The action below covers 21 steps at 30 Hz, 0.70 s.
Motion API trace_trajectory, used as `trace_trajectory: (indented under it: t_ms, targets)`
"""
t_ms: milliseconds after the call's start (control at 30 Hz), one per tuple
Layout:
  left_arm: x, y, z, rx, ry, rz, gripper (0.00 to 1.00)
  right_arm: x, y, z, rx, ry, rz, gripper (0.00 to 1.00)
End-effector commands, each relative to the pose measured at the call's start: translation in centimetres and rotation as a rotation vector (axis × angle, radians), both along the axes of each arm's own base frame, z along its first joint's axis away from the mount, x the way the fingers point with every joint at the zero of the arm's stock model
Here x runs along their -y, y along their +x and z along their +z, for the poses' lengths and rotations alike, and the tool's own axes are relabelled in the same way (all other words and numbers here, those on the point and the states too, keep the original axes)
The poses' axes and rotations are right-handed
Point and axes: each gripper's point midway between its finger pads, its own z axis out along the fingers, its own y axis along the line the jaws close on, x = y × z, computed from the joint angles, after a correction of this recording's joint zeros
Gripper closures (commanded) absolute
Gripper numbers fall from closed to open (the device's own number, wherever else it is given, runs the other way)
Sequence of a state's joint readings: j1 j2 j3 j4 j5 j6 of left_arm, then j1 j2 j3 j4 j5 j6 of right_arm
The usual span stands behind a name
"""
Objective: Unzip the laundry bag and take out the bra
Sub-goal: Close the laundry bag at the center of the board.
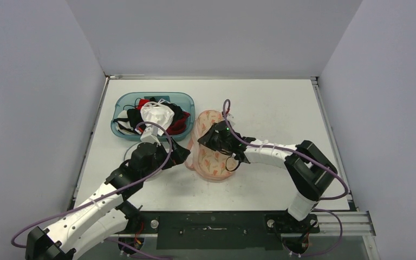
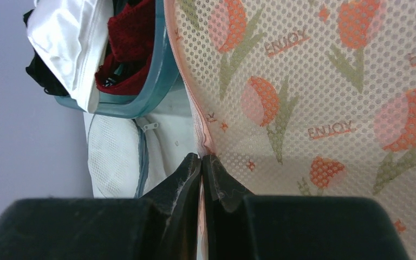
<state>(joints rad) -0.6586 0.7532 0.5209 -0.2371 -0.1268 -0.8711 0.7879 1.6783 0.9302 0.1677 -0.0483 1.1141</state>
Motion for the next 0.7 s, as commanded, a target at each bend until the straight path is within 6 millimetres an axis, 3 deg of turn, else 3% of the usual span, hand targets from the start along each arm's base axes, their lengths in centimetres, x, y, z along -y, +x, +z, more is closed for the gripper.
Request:
trace_trajectory:
  t_ms: [0,67,167,300,400,467,567,633,667]
  targets:
    - [-0.4,0.2,0.2,0.022,0.002,0.008,0.01,-2.4,1.4,1.5,0.057,0.074,-0.014,0.92]
    - [-0.4,0.1,0.0,0.016,0.005,0.008,0.01,-3.1,1.2,1.1,0.05,0.075,0.013,0.81]
    - [-0.5,0.1,-0.2,0.014,0.009,0.009,0.01,-4.0,0.7,1.2,0.053,0.077,0.042,0.55]
    - [-0.5,0.2,-0.2,0.016,0.012,0.009,0.01,-4.3,0.1,3.1,0.096,0.078,0.07,0.27]
    - [-0.5,0.3,-0.1,0.021,0.016,0.006,0.01,-3.2,-0.4,5.1,0.142,0.047,0.088,0.19]
    - [-0.4,0.3,0.0,0.022,0.023,0.001,0.01,-1.3,-0.7,6.8,0.201,-0.013,0.091,0.18]
    - [-0.1,0.4,-0.1,0.019,0.024,-0.016,0.01,3.9,-0.2,8.7,0.303,-0.146,0.062,0.19]
    - [0.8,0.4,-0.1,0.018,0.01,-0.053,0.0,8.0,0.1,8.9,0.343,-0.182,0.057,0.21]
    - [1.2,0.5,-0.1,0.015,0.002,-0.07,0.0,10.2,0.3,8.0,0.331,-0.195,0.05,0.23]
